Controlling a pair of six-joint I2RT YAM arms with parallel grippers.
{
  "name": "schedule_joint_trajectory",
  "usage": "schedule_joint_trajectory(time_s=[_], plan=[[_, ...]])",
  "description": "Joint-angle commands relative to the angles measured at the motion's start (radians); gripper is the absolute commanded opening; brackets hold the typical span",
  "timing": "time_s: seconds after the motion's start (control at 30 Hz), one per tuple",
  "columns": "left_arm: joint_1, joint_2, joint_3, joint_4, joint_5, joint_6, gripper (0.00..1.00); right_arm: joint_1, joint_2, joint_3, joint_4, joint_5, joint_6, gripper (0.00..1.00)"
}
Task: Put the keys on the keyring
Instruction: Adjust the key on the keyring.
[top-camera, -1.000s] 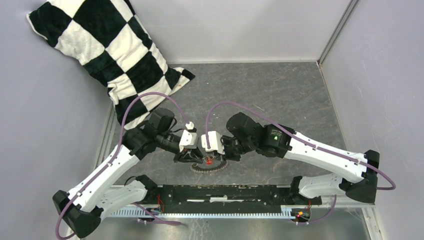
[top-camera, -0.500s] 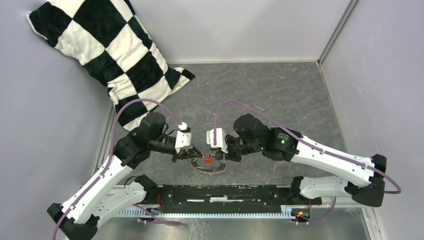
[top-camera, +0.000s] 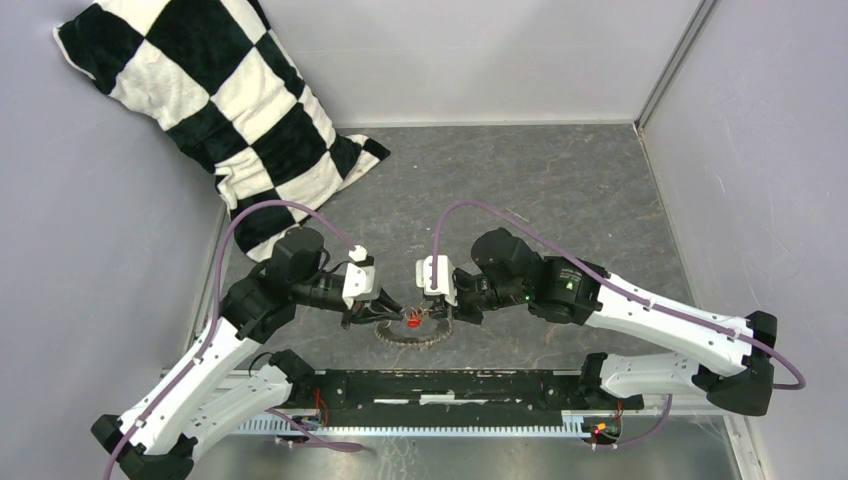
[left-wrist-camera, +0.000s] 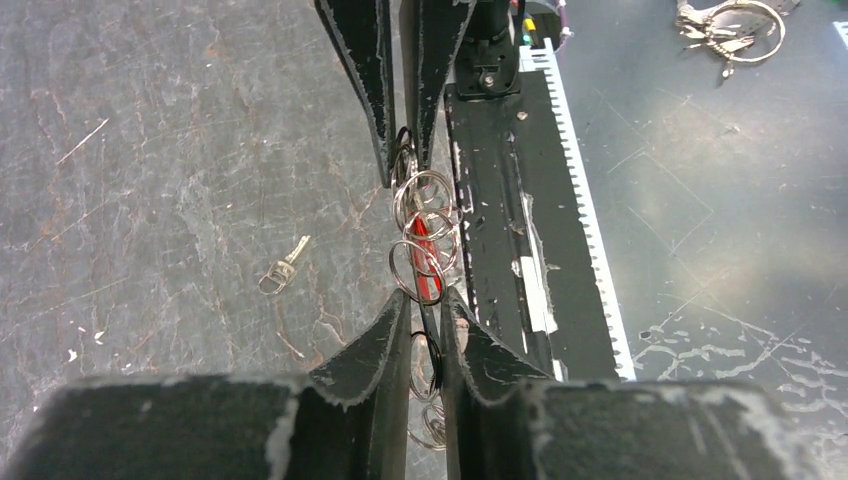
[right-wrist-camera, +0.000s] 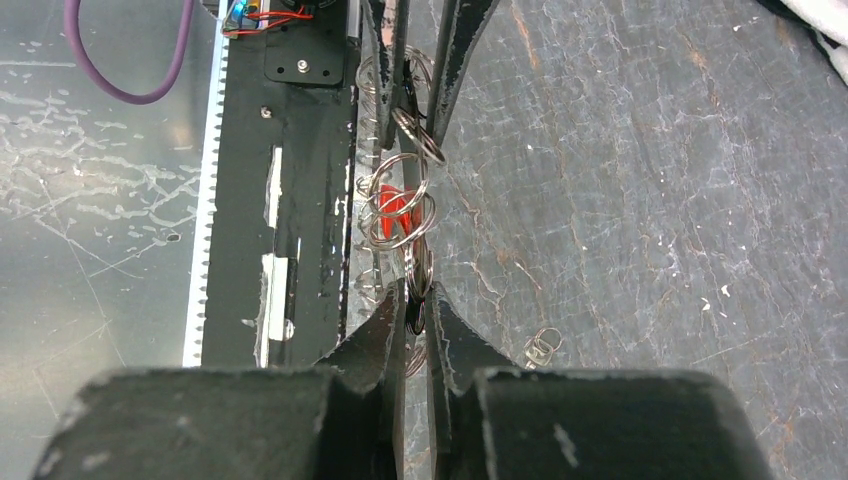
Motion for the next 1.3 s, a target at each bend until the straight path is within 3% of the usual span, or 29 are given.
schedule_joint_trajectory(time_s=[0.0, 0.97, 1.13, 1.27], plan=[[-0.006, -0.011, 0.025, 0.068, 0.125, -0.004, 0.22, 0.007, 0.004, 0.014, 0.095, 0.009, 0.003, 0.06], [-0.006, -0.069, 0.043, 0.068, 0.049, 0.081, 0.38, 0.007, 0.011, -0.001, 0.094, 0.016, 0.005, 0.06], [-0.007, -0.081, 0.056, -0.008, 0.017, 0.134, 0.29, 0.007, 0.004, -0.004, 0.096, 0.027, 0.006, 0.06], [-0.006, -0.085, 0.059, -0.021, 0.013, 0.135, 0.28, 0.007, 0.005, -0.003, 0.098, 0.026, 0.006, 0.06]])
